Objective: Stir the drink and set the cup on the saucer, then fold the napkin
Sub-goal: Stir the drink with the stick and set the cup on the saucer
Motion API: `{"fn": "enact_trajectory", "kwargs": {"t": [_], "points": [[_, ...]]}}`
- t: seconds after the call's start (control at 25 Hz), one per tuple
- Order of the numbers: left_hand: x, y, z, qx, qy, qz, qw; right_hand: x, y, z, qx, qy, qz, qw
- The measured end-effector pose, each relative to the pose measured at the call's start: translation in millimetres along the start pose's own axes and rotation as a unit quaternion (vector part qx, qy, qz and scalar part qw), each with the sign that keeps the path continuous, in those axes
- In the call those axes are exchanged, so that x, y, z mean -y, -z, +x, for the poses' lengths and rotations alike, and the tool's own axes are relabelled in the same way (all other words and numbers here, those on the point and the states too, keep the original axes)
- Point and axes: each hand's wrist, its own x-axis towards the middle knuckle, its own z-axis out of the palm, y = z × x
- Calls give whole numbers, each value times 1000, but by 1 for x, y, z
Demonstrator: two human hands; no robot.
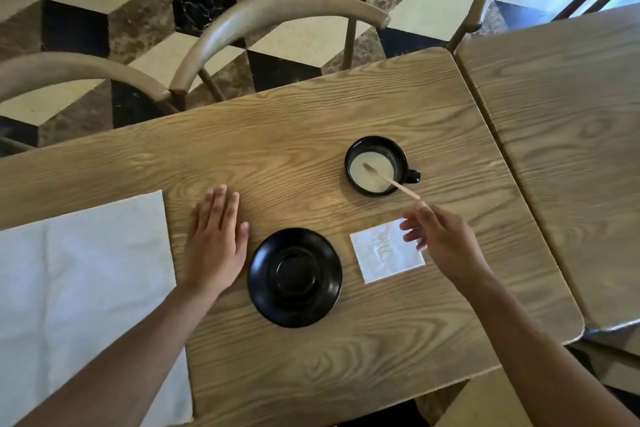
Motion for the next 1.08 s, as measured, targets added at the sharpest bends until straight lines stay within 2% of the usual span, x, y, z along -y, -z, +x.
{"fn": "enact_trajectory", "kwargs": {"t": [0.2,0.6,0.88,1.08], "points": [[3,-13,5,-22,-16,5,1000,6,6,17,-24,7,35,999],[7,-14,7,-41,-16,-18,999,30,5,16,-58,-3,-65,996],[7,-16,8,-54,-12,-25,998,39,-9,4,-146,45,-178,972],[7,-18,8,-57,-9,-24,998,31,-19,-5,-197,114,-247,942]]}}
